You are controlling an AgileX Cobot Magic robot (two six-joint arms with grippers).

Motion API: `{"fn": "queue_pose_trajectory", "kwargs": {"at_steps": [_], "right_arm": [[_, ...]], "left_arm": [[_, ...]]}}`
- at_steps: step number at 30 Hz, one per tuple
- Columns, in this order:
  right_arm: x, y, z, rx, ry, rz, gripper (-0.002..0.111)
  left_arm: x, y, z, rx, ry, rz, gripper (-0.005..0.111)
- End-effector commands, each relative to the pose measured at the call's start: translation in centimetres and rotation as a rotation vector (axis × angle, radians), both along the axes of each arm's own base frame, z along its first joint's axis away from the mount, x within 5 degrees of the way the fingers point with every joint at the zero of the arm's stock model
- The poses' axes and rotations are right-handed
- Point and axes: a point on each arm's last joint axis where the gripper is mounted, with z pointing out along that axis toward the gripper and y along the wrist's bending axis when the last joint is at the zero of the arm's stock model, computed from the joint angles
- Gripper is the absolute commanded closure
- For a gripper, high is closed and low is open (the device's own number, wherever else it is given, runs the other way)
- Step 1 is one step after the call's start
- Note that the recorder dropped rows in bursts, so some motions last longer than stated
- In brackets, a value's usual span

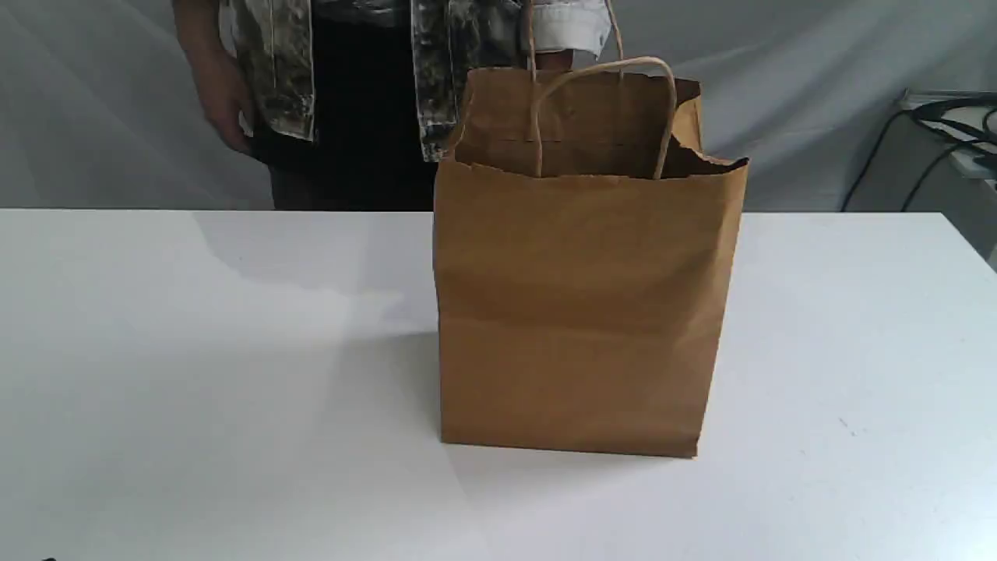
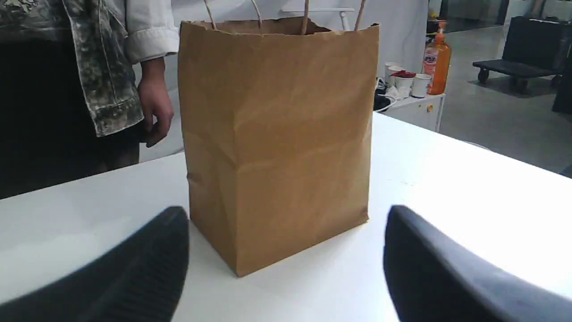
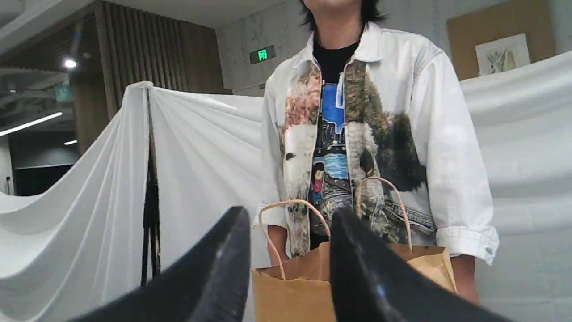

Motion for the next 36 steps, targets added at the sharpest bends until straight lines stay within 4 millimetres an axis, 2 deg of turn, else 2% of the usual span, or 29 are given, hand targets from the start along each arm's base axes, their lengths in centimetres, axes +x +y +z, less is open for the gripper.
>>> {"fn": "queue_pose_trajectory", "kwargs": {"at_steps": [1,6,10,14,16,19,22,27,32,36], "right_arm": [[0.0,0.0,-0.1,-0.014,-0.014,-0.002,0.078],[0.2,0.0,-0.6,-0.039,0.041,-0.021,0.078],[1.1,-0.2,-3.4,-0.130,0.241,-0.075,0.078],[1.9,0.2,-7.4,-0.211,0.332,-0.082,0.078],[2.1,0.4,-8.8,-0.220,0.341,-0.071,0.078],[2.2,0.2,-9.6,-0.238,0.425,-0.102,0.078],[2.3,-0.2,-9.5,-0.276,0.407,-0.169,0.078],[2.5,-1.6,-10.2,-0.270,0.501,-0.397,0.078],[2.3,-3.0,-10.6,-0.235,0.581,-0.619,0.078],[2.2,-3.3,-10.6,-0.154,0.600,-0.666,0.078]], "left_arm": [[0.0,0.0,-0.1,-0.007,0.007,-0.002,0.043],[0.0,0.0,-0.1,-0.007,0.007,-0.002,0.043],[0.0,0.0,-0.1,-0.007,0.007,-0.002,0.043],[0.0,0.0,-0.1,-0.007,0.007,-0.002,0.043],[0.0,0.0,-0.1,-0.007,0.007,-0.002,0.043],[0.0,0.0,-0.1,-0.007,0.007,-0.002,0.043],[0.0,0.0,-0.1,-0.007,0.007,-0.002,0.043],[0.0,0.0,-0.1,-0.007,0.007,-0.002,0.043],[0.0,0.0,-0.1,-0.007,0.007,-0.002,0.043],[0.0,0.0,-0.1,-0.007,0.007,-0.002,0.043]]}}
